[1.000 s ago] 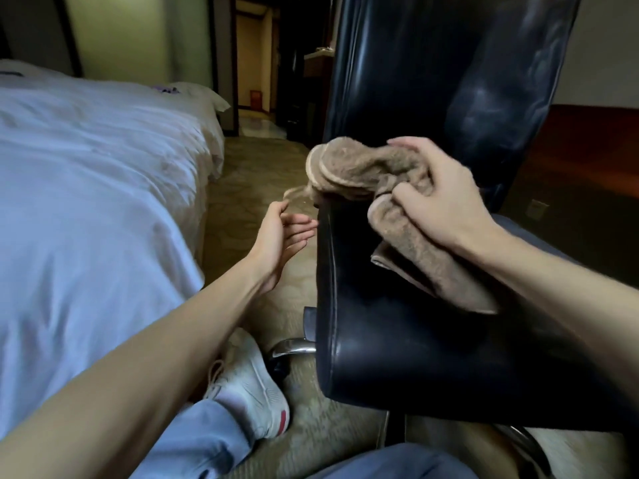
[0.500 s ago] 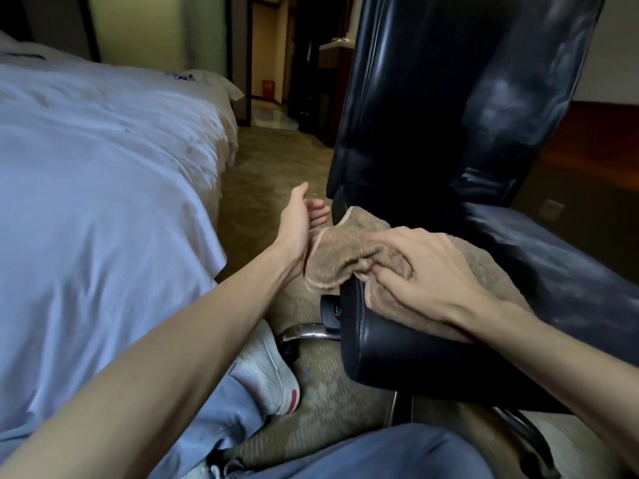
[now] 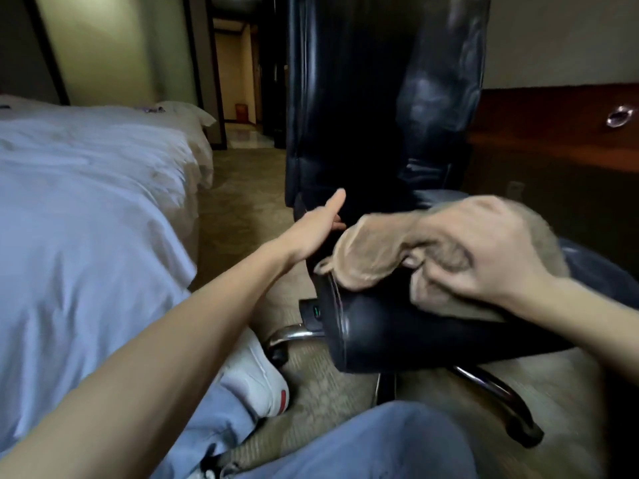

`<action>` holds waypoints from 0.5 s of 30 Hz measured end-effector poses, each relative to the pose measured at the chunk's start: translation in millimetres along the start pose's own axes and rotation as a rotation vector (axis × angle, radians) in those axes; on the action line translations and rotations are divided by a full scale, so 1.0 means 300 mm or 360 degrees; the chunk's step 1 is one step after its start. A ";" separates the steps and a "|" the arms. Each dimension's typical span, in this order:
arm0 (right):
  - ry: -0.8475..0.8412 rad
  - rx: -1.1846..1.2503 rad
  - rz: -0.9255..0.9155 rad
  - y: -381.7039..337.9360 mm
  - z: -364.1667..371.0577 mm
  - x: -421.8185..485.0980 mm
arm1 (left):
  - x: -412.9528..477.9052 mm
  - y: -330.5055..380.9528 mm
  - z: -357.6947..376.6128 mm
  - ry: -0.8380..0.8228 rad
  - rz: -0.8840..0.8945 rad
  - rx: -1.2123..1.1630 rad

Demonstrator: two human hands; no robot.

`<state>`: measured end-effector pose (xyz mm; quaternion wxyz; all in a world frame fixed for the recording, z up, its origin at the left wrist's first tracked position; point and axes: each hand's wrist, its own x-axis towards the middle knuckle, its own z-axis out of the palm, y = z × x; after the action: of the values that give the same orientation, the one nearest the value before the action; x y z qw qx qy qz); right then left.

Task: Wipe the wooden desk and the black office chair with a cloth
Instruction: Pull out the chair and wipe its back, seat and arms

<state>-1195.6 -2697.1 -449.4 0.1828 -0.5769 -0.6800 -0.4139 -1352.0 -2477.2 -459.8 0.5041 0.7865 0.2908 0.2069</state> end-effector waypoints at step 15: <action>-0.0207 -0.0072 0.0478 -0.466 0.247 0.010 | -0.013 -0.057 -0.040 0.0079 -0.0152 -0.0836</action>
<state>-1310.2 -2636.6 -540.1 0.1853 -0.7016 -0.5871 -0.3589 -1366.6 -2466.2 -470.8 0.6928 0.6087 0.2762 0.2704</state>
